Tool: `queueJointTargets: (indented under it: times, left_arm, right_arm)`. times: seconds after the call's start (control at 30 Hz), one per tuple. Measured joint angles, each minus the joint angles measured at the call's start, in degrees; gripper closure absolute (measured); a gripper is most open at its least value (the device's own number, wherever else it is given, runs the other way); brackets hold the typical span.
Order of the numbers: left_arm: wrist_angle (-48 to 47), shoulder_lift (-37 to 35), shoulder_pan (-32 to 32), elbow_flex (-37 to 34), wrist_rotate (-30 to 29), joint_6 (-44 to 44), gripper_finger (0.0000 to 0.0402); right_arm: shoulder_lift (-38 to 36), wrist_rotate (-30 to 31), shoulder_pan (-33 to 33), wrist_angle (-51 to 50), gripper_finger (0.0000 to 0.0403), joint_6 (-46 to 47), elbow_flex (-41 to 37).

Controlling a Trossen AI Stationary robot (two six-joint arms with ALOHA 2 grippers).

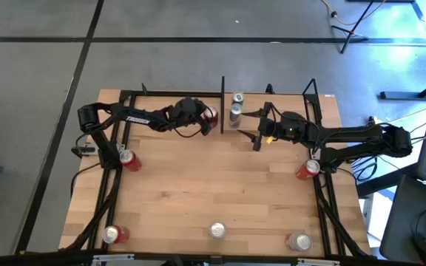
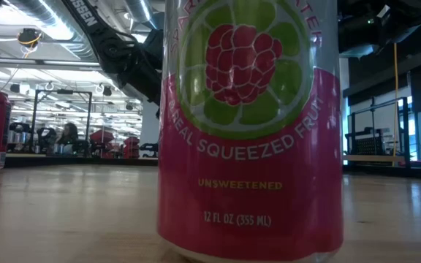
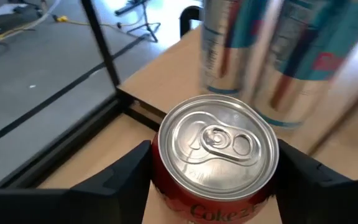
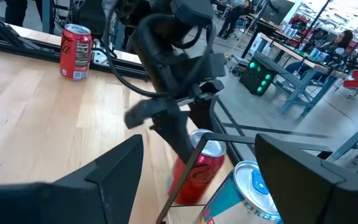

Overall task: Place canned beverage on shelf
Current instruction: Put the red black soda can on the shelf

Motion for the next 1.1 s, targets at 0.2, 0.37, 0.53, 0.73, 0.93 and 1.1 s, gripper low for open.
queueJointTargets:
  times: [0.2,0.37,0.53,0.73,0.93,1.1]
  left_arm:
    - [-8.70,-6.93,-4.07,-0.20,2.62,2.50,0.0172]
    - [-14.33,-13.39,-8.91,-0.07,13.52,4.45,0.0165]
    - [-13.55,-14.93,-13.26,-0.06,25.07,7.51,0.0165]
    - [-13.37,-11.48,-16.23,-0.07,31.11,12.03,0.0165]
    - [-10.28,-6.30,-17.38,-0.07,34.40,15.68,0.0165]
    - [-9.21,-4.44,-18.19,-0.07,36.73,17.82,0.0165]
  right_arm:
    - [0.00,-0.10,0.07,-1.52,0.0107,0.11,0.00]
    - [0.00,-5.72,0.37,-1.01,0.0107,0.31,0.00]
    - [0.00,-11.78,3.54,1.35,0.0107,-0.04,0.02]
    - [0.00,-18.09,9.28,1.40,0.0107,0.23,0.02]
    - [2.40,-21.03,14.60,-0.37,0.0107,5.74,0.03]
    - [8.70,-20.86,17.76,1.54,0.0107,7.81,0.02]
